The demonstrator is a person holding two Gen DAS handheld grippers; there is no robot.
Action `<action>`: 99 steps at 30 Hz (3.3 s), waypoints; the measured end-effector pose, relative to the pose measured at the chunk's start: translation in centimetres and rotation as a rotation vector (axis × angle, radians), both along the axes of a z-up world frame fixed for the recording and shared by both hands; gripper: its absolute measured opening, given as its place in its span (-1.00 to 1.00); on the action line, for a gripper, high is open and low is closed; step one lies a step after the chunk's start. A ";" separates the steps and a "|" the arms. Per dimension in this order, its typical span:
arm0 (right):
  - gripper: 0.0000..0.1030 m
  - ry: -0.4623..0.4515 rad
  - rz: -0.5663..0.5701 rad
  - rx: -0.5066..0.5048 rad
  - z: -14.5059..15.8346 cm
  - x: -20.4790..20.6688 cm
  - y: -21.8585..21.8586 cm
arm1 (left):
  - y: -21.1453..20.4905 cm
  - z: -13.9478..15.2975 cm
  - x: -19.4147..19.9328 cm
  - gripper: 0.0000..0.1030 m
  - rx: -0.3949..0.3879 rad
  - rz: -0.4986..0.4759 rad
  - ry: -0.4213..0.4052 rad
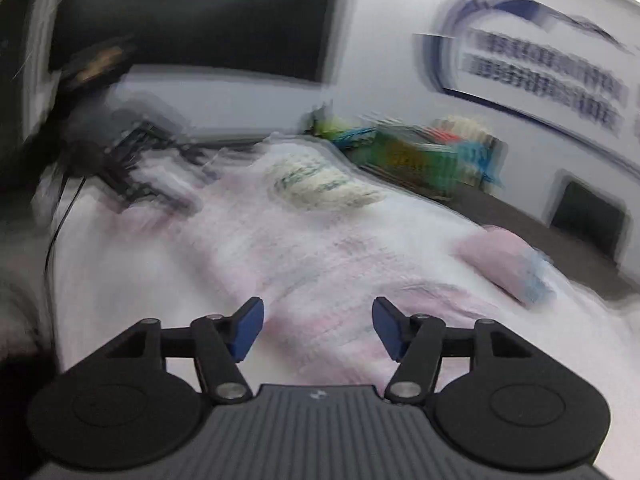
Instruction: Fold clothes
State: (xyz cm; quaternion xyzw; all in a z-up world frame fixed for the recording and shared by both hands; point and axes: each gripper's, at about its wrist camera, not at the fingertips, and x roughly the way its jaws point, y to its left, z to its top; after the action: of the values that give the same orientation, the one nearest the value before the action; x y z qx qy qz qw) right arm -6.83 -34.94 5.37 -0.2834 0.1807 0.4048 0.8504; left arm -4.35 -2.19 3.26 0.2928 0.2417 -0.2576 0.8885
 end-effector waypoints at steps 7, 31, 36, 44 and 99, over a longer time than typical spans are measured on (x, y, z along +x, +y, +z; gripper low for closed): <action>-0.48 0.006 -0.074 -0.170 -2.6 3.5 0.6 | -1.4 -2.2 -2.0 -0.25 0.142 -0.174 -0.033; -0.90 0.246 -0.050 -0.206 2.1 -8.0 -6.0 | 0.9 0.9 -11.9 -0.70 -0.202 -0.176 0.200; -0.31 0.106 -0.002 0.077 5.0 -8.6 -6.3 | 0.7 4.1 -11.2 -0.35 -0.349 -0.142 0.130; -0.23 0.215 -0.066 0.134 -1.0 -2.5 2.6 | -4.5 -1.6 -7.5 -0.46 -0.273 -0.057 0.242; -0.89 0.079 0.114 -0.284 3.5 -3.7 -5.0 | -3.2 2.0 -10.0 -0.99 -0.206 -0.105 0.205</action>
State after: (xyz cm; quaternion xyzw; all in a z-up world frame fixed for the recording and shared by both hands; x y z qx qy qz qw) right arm -10.55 -39.91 8.86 -0.3946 0.2531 0.4334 0.7697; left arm -14.32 -5.35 5.27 0.1844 0.2877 -0.3558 0.8698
